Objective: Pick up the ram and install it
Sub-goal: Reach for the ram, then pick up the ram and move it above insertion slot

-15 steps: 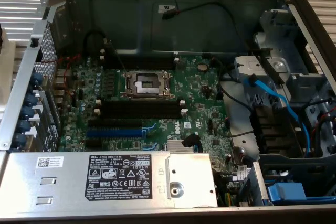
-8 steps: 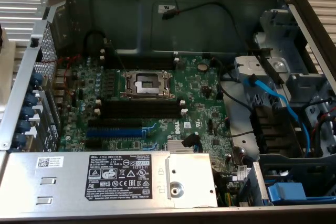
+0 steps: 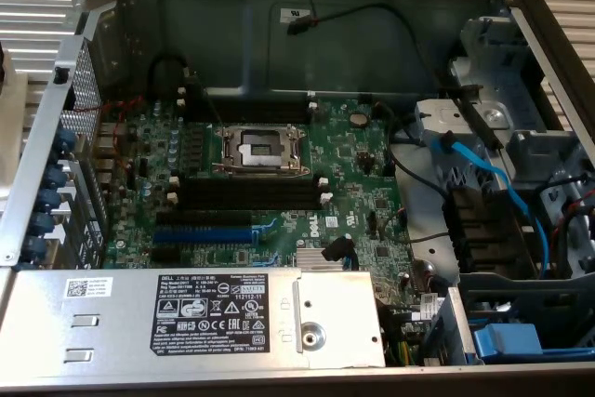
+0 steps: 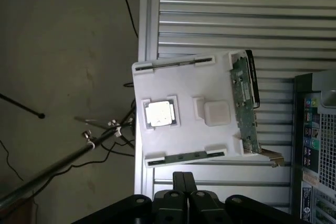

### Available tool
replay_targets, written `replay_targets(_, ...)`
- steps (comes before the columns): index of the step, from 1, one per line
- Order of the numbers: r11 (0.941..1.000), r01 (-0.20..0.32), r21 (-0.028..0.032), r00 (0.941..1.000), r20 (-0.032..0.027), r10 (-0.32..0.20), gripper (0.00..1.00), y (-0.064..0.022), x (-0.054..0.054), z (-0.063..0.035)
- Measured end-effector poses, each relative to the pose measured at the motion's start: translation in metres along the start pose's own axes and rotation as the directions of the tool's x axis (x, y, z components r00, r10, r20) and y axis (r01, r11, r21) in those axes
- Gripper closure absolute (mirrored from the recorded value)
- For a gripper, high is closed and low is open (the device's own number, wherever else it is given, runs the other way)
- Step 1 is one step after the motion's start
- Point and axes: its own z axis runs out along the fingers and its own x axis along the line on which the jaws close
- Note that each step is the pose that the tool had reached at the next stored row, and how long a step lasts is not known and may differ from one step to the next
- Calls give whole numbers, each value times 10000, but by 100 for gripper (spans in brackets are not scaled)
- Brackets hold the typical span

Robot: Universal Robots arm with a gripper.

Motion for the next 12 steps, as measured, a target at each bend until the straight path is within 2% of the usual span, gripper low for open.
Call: replay_targets(12,10000,-14,0,10000,1,14,90,0,0,0)
